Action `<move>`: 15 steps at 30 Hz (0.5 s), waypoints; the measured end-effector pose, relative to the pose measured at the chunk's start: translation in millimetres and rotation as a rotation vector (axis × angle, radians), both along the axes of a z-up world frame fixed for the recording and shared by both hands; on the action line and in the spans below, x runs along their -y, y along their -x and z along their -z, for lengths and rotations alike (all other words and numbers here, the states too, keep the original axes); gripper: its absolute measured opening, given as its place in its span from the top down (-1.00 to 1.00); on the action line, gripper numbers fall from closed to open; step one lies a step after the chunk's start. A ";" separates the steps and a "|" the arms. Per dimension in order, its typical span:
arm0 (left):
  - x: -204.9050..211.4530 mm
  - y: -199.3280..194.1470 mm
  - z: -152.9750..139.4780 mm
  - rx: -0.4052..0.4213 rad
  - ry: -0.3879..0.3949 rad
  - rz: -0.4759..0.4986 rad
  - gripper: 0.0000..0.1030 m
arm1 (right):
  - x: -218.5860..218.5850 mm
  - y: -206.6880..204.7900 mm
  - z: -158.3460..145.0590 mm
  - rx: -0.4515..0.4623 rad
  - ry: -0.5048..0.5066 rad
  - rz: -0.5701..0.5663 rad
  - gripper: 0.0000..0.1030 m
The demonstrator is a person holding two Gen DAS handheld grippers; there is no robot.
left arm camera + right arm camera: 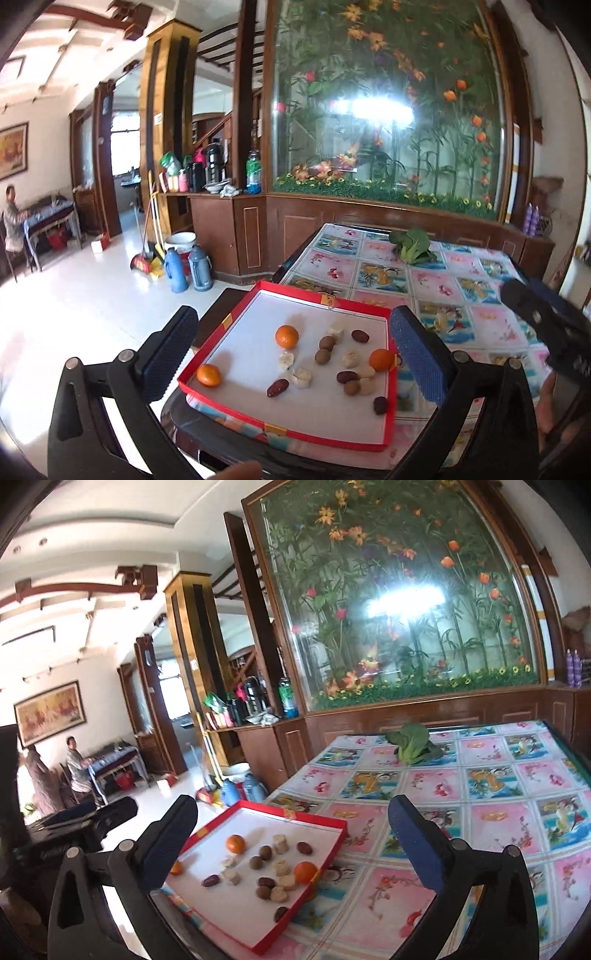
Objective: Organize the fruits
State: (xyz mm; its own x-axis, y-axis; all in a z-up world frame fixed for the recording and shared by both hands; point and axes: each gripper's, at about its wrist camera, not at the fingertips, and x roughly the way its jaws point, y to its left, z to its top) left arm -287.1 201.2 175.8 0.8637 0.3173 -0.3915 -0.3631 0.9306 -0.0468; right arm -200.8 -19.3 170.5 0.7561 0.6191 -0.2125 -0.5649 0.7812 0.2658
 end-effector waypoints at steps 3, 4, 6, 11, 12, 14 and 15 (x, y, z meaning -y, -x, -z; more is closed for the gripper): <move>-4.0 11.3 -5.3 0.018 0.060 -0.054 -1.00 | -3.4 8.9 2.1 0.003 0.040 0.008 -0.99; -4.3 16.7 -5.9 0.024 0.075 -0.063 -1.00 | -5.0 10.4 3.0 0.004 0.048 0.003 -0.99; -7.5 23.4 -7.0 0.035 0.080 -0.096 -1.00 | -5.4 16.5 5.1 0.007 0.056 -0.007 -0.99; 1.9 29.7 -5.6 -0.020 -0.112 -0.169 -1.00 | -20.8 24.5 5.0 0.019 0.094 -0.058 -0.99; 3.2 30.2 -5.6 -0.024 -0.135 -0.171 -1.00 | -22.0 28.3 5.5 0.027 0.103 -0.062 -0.99; 4.7 29.2 -4.7 -0.036 -0.152 -0.168 -1.00 | -29.0 32.7 5.6 0.043 0.129 -0.078 -0.99; 4.8 28.4 -3.9 -0.038 -0.149 -0.168 -1.00 | -31.8 36.3 6.9 0.052 0.138 -0.083 -0.99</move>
